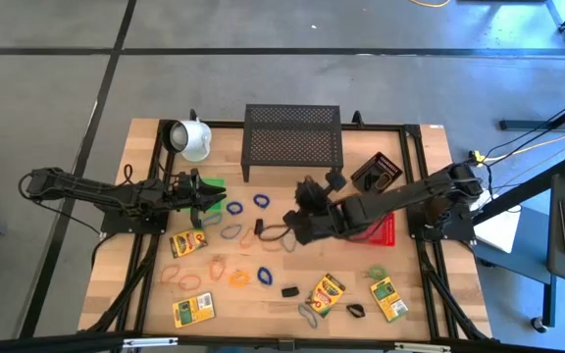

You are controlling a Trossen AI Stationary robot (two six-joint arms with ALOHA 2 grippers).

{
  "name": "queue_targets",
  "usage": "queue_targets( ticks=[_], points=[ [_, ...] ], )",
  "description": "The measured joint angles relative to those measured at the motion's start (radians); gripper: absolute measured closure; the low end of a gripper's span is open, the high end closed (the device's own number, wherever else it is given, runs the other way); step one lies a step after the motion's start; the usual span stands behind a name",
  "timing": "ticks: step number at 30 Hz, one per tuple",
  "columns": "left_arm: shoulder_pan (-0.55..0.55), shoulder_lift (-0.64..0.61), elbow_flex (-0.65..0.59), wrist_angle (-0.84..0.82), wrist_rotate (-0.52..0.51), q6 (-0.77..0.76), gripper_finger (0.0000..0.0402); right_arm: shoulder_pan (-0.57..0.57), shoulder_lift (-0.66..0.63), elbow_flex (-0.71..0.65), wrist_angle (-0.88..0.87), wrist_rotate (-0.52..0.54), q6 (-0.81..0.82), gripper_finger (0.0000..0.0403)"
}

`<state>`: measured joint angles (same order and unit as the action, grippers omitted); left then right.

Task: Pick & Place Office Desk Supplies
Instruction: Put the blue rubber band into the black bin

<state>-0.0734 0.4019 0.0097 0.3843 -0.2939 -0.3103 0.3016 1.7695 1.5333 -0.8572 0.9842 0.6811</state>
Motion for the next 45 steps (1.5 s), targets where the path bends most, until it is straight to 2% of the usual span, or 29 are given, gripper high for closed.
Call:
queue_targets(
  ticks=[5,13,21,32,37,45],
  points=[
    [0.0,0.0,0.0,0.0,0.0,0.0,0.0311,-0.038,-0.054,0.0,-0.266,-0.136,0.137,0.0396],
    [0.0,0.0,0.0,0.0,0.0,0.0,0.0311,-0.036,-0.087,0.0,-0.716,-0.182,0.489,0.0396],
    [0.0,0.0,0.0,0.0,0.0,0.0,0.0311,-0.069,-0.105,-0.177,-0.712,-0.176,0.572,0.0396],
    [0.0,0.0,0.0,0.0,0.0,0.0,0.0311,-0.243,-0.172,-0.492,-0.696,-0.27,0.621,0.0396],
    [0.0,0.0,0.0,0.0,0.0,0.001,0.0311,-0.317,-0.23,-0.553,-0.623,-0.265,0.609,0.0396],
    [0.0,0.0,0.0,0.0,0.0,0.001,0.0311,-0.382,-0.265,-0.568,-0.409,-0.242,0.481,0.0396]
  ],
)
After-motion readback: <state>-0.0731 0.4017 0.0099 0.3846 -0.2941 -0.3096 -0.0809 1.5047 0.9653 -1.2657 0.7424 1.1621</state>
